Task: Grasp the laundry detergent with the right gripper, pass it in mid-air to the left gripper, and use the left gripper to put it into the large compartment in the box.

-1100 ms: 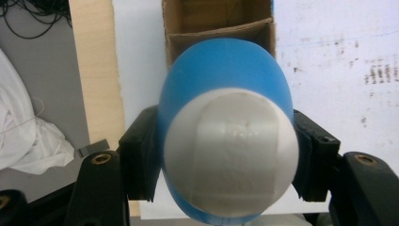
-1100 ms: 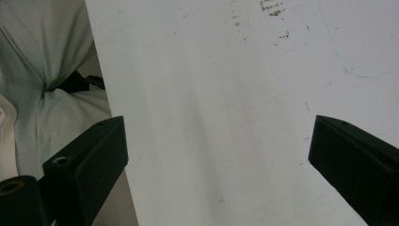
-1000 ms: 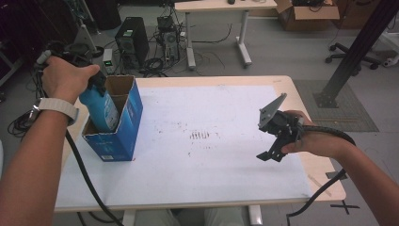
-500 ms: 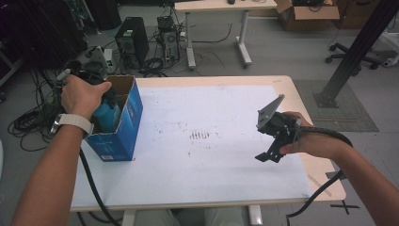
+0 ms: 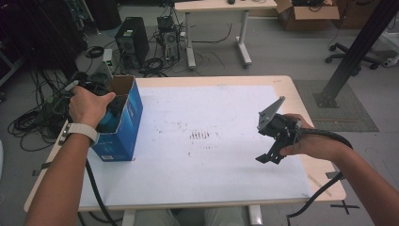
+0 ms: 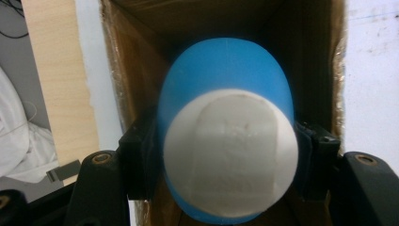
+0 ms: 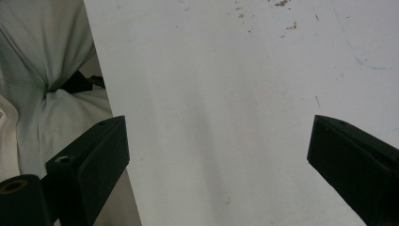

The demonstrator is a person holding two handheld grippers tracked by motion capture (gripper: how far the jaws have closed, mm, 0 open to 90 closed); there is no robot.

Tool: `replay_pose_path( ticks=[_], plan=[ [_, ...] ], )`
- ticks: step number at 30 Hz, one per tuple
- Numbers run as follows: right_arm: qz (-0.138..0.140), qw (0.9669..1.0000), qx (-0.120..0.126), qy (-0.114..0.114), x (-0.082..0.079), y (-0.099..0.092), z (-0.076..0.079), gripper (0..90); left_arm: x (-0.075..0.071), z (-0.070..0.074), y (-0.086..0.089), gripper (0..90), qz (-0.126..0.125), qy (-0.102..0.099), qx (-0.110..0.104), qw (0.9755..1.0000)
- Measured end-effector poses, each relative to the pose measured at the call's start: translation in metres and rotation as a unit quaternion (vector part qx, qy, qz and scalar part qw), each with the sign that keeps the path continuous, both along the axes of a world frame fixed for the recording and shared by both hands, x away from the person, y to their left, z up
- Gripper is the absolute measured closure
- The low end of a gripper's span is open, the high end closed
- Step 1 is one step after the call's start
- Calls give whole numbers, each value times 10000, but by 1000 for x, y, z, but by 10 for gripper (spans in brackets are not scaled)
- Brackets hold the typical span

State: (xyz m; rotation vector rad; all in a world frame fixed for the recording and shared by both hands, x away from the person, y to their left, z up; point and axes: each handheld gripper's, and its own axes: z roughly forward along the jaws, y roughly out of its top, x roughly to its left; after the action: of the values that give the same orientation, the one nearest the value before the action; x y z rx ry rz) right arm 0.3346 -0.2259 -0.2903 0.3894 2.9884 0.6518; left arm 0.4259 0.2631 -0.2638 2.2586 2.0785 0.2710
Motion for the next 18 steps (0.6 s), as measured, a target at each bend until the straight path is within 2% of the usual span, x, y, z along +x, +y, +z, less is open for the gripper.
replay_pose_path(
  ticks=[5, 18],
  plan=[
    [-9, 10000, -14, 13, 0, 0, -1, 60, 0, -7, 1, 379, -17, 14, 5, 10000],
    [1, 10000, -44, 63, -1, 2, -4, 62, 1, -9, 4, 376, -15, -6, -50, 10000]
  ],
)
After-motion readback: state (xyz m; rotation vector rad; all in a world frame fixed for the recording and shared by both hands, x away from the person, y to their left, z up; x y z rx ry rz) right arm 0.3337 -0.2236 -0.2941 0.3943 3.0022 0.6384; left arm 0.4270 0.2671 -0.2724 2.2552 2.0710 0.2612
